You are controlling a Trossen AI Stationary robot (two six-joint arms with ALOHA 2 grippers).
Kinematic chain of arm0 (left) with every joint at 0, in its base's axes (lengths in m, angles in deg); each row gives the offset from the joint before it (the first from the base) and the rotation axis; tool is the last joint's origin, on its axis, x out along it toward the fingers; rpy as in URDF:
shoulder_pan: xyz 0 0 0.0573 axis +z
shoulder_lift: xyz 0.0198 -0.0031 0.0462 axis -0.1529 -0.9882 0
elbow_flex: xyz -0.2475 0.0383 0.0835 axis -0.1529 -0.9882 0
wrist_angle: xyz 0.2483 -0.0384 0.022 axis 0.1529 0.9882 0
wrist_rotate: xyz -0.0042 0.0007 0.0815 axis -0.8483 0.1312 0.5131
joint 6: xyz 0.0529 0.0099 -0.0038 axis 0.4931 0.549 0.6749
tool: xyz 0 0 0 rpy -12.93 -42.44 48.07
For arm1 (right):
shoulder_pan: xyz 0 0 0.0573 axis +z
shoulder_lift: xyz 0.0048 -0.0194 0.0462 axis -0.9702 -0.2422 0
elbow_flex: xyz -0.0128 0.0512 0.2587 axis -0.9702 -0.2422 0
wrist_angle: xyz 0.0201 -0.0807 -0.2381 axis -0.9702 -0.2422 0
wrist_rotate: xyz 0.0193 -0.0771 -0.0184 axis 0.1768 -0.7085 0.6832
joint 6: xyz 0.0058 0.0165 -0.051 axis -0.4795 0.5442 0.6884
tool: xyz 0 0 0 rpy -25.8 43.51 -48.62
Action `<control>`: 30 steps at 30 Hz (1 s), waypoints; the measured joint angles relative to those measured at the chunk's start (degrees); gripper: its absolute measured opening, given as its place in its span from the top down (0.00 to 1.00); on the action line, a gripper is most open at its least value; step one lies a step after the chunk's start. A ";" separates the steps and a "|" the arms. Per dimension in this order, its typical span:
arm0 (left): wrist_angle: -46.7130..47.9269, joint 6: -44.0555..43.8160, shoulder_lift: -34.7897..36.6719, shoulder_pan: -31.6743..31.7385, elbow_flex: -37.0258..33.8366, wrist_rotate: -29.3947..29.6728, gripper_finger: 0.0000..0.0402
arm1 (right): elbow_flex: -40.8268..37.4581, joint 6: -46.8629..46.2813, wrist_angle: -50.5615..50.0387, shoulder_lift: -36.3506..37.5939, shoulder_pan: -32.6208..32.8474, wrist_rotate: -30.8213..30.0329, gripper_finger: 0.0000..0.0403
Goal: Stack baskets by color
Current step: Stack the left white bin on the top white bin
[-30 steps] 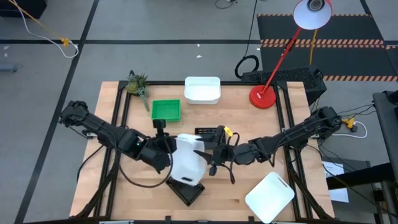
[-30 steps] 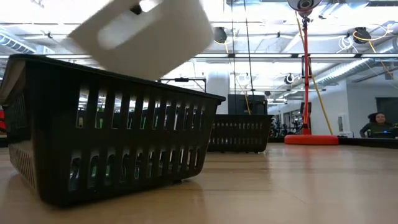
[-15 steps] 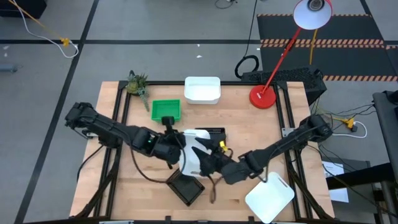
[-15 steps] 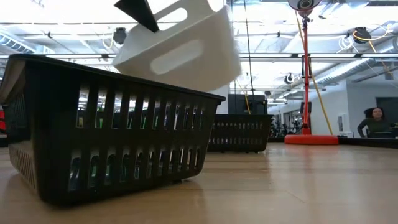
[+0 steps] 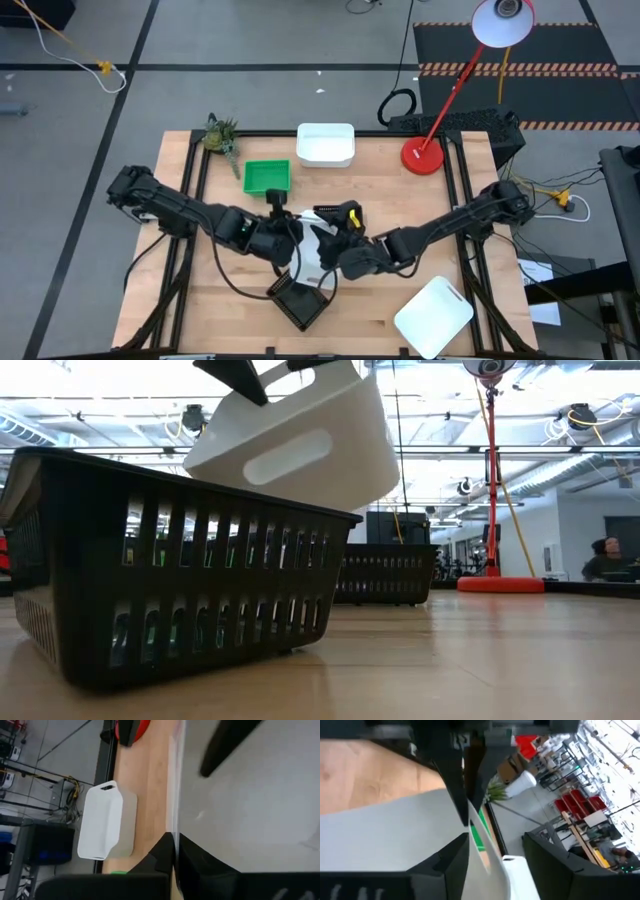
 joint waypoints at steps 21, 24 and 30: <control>-0.04 0.85 -0.02 -1.26 0.00 1.81 0.90 | -0.02 1.54 -2.74 -0.06 -0.36 -0.19 0.95; -0.08 0.97 0.00 -2.26 0.00 4.12 0.81 | -0.07 1.01 -3.42 0.49 -0.40 -0.43 0.96; -0.09 -1.87 0.16 -6.41 0.00 15.37 0.53 | -0.07 -4.52 -7.16 4.13 -0.01 -5.08 0.97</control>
